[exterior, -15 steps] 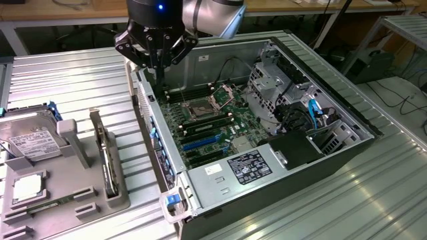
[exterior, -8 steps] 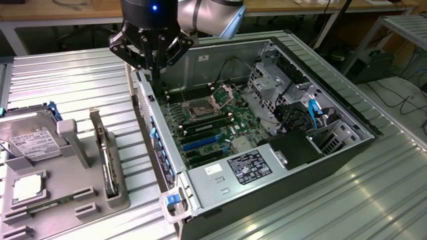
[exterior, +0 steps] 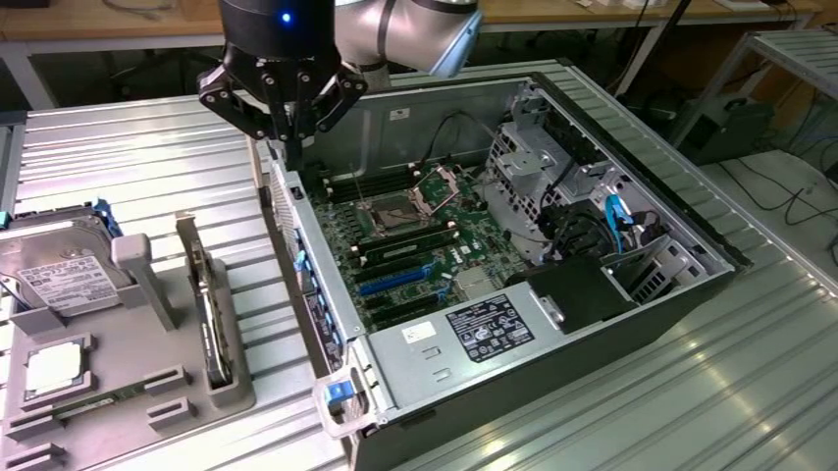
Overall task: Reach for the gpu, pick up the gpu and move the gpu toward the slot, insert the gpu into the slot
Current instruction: 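Reach for the gpu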
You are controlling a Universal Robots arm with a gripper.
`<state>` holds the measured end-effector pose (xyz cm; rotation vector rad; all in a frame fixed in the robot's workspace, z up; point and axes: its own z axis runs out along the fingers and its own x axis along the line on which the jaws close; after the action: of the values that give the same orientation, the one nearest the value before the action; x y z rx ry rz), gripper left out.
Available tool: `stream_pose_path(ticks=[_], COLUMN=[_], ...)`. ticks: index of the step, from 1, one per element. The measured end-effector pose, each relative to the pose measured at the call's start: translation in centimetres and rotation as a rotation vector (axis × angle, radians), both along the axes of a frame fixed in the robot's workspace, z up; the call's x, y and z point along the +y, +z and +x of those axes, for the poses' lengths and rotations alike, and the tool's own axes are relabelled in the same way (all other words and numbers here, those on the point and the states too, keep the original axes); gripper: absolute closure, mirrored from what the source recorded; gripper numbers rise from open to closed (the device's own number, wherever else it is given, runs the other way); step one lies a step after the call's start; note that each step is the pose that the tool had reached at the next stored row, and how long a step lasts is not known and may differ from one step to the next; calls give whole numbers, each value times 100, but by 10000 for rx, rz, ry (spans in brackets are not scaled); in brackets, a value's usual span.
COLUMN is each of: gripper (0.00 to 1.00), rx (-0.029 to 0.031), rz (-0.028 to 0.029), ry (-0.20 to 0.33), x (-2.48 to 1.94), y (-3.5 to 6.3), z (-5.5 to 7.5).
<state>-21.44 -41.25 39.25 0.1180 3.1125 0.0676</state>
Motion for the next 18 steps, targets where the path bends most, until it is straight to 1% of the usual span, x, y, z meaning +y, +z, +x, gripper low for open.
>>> stream_pose_path(ticks=[14,18], gripper=[89,89], rx=[0,0], rz=[0,0], ry=[1,0], x=[-31,-46], y=[-3,-4], z=[-178,-262])
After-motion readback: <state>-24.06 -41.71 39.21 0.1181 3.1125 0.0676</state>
